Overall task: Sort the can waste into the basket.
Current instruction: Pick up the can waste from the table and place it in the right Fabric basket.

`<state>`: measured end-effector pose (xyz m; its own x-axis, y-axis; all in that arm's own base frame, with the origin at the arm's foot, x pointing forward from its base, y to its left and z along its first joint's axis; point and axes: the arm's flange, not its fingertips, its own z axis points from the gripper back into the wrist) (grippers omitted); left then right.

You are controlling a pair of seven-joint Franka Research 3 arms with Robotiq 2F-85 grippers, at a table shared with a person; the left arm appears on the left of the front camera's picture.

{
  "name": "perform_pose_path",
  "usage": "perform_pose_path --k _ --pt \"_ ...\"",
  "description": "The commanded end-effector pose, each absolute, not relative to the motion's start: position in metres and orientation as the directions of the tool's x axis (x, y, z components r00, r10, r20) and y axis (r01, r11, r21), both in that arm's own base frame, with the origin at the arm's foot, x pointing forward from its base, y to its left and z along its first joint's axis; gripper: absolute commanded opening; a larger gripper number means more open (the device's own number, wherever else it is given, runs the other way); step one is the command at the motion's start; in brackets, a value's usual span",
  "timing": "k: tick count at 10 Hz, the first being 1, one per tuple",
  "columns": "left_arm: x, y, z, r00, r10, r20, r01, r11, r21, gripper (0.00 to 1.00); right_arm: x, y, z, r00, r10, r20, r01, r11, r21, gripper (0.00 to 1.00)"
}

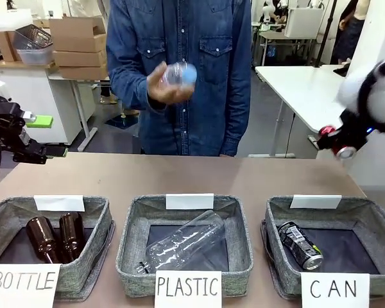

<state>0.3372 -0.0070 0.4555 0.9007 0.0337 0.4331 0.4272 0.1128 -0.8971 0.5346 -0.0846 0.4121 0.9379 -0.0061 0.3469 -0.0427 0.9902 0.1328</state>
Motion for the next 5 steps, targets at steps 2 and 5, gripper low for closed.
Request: perform_pose_path --k 2,5 --pt "0.337 -0.008 0.459 0.904 0.044 0.424 0.418 0.108 -0.902 1.00 0.418 -0.084 0.493 0.939 0.120 0.321 -0.206 0.946 0.249 0.00" --pt "0.337 -0.008 0.459 0.904 0.044 0.424 0.418 0.108 -0.902 1.00 0.317 -0.048 0.517 0.776 0.541 0.325 -0.617 0.759 0.209 0.00"
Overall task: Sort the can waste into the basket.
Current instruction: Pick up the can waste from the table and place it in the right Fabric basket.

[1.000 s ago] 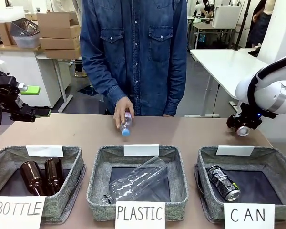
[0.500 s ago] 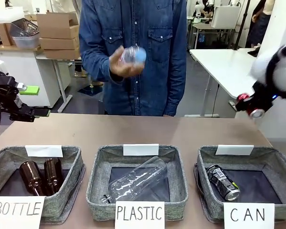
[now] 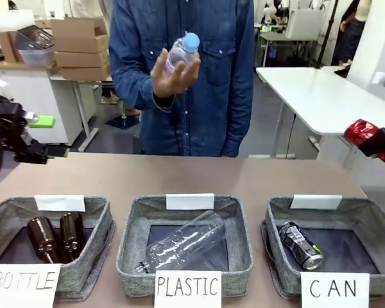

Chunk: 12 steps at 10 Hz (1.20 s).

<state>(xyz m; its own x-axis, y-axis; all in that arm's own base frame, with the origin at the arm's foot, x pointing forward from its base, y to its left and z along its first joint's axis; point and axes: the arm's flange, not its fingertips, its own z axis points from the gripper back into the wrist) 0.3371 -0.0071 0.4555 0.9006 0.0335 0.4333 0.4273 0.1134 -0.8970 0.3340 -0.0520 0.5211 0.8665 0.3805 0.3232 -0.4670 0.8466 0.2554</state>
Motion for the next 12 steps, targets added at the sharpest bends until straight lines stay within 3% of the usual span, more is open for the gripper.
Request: perform_pose_path --k 1,3,9,10,11,12 --pt "0.337 -0.008 0.459 0.904 0.044 0.424 0.418 0.108 -0.902 1.00 0.302 -0.035 0.509 0.683 0.678 0.272 -0.728 0.662 0.177 0.00" --pt "0.337 -0.008 0.459 0.904 0.044 0.424 0.418 0.108 -0.902 1.00 0.294 -0.022 0.484 0.523 0.844 0.116 -0.852 0.518 0.071 0.00" --pt "0.337 -0.008 0.459 0.904 0.044 0.424 0.418 0.108 -0.902 1.00 0.308 -0.026 0.479 0.479 0.873 0.092 -0.878 0.476 0.051 0.00" --pt "0.337 -0.008 0.459 0.904 0.044 0.424 0.418 0.108 -0.902 1.00 0.307 -0.027 0.479 0.468 0.878 0.099 -0.884 0.466 0.043 0.18" --pt "0.337 -0.008 0.459 0.904 0.044 0.424 0.418 0.108 -0.902 1.00 0.304 -0.028 0.477 0.416 0.904 0.100 -0.909 0.417 0.012 0.59" --pt "0.337 -0.008 0.459 0.904 0.044 0.424 0.418 0.108 -0.902 1.00 0.304 -0.028 0.477 0.420 0.902 0.104 -0.907 0.421 0.012 0.77"
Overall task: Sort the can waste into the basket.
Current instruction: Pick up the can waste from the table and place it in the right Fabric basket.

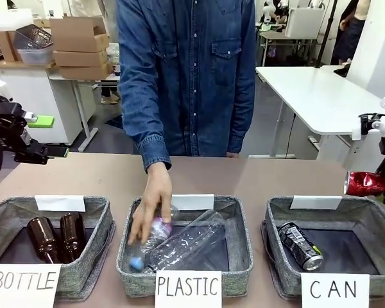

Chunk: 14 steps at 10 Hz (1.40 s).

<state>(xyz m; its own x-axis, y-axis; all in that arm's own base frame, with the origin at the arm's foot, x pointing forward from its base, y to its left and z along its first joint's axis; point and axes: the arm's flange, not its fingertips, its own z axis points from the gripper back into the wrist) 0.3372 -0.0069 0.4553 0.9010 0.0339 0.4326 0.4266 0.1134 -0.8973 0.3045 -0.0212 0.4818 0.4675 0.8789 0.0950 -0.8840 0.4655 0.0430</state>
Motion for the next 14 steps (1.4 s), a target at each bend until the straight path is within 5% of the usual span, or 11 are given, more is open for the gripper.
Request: perform_pose_path --k 1,3,4,5,10,11,12,13,14 --pt "0.337 -0.008 0.459 0.904 0.044 0.424 0.418 0.108 -0.902 1.00 0.304 -0.028 0.477 0.419 0.902 0.101 -0.908 0.420 0.011 1.00" --pt "0.337 -0.008 0.459 0.904 0.044 0.424 0.418 0.108 -0.902 1.00 0.304 -0.029 0.477 0.410 0.907 0.097 -0.912 0.411 0.007 1.00" --pt "0.337 -0.008 0.459 0.904 0.044 0.424 0.418 0.108 -0.902 1.00 0.305 -0.029 0.478 0.410 0.907 0.098 -0.912 0.411 0.008 0.92" --pt "0.337 -0.008 0.459 0.904 0.044 0.424 0.418 0.108 -0.902 1.00 0.307 -0.029 0.479 0.415 0.904 0.106 -0.909 0.416 0.010 1.00" --pt "0.337 -0.008 0.459 0.904 0.044 0.424 0.418 0.108 -0.902 1.00 0.314 -0.027 0.486 0.448 0.878 0.166 -0.893 0.446 0.053 1.00" --pt "0.337 -0.008 0.459 0.904 0.044 0.424 0.418 0.108 -0.902 1.00 0.319 -0.023 0.499 0.543 0.786 0.297 -0.840 0.518 0.165 1.00" --pt "0.337 -0.008 0.459 0.904 0.044 0.424 0.418 0.108 -0.902 1.00 0.329 -0.017 0.521 0.735 0.492 0.466 -0.676 0.588 0.445 1.00" --pt "0.337 -0.008 0.459 0.904 0.044 0.424 0.418 0.108 -0.902 1.00 0.340 -0.014 0.542 0.850 0.149 0.506 -0.497 0.547 0.674 1.00" --pt "0.337 -0.008 0.459 0.904 0.044 0.424 0.418 0.108 -0.902 1.00 0.350 -0.011 0.556 0.908 -0.026 0.417 -0.368 0.422 0.828 1.00"
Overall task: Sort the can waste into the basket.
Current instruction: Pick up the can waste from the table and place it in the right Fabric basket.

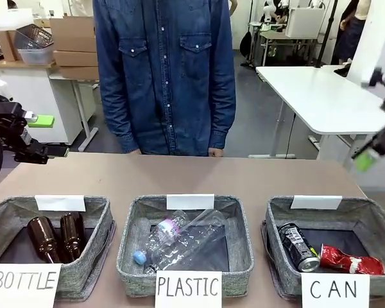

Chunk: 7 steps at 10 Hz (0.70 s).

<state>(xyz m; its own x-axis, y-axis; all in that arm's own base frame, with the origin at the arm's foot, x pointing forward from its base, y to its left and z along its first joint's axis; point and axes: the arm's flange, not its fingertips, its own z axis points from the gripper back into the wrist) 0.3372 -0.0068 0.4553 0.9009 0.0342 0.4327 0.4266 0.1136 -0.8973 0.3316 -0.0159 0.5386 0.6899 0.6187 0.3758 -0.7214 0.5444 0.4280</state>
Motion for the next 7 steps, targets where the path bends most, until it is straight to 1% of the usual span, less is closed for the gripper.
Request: perform_pose_path --k 1,2,3,4,5,7 --pt "0.337 -0.008 0.459 0.904 0.044 0.424 0.418 0.108 -0.902 1.00 0.365 -0.011 0.561 0.938 -0.113 0.328 -0.285 0.287 0.915 1.00" --pt "0.337 -0.008 0.459 0.904 0.044 0.424 0.418 0.108 -0.902 1.00 0.380 -0.015 0.561 0.960 -0.156 0.231 -0.212 0.128 0.969 1.00" --pt "0.337 -0.008 0.459 0.904 0.044 0.424 0.418 0.108 -0.902 1.00 0.396 -0.018 0.555 0.969 -0.219 0.115 -0.104 0.063 0.993 1.00" --pt "0.337 -0.008 0.459 0.904 0.044 0.424 0.418 0.108 -0.902 1.00 0.410 -0.018 0.547 0.958 -0.285 0.026 -0.011 0.053 0.999 1.00" --pt "0.337 -0.008 0.459 0.904 0.044 0.424 0.418 0.108 -0.902 1.00 0.379 -0.011 0.560 0.862 0.346 0.370 -0.494 0.411 0.766 1.00" --pt "0.337 -0.008 0.459 0.904 0.044 0.424 0.418 0.108 -0.902 1.00 0.379 -0.011 0.560 0.862 0.346 0.370 -0.494 0.411 0.766 1.00"
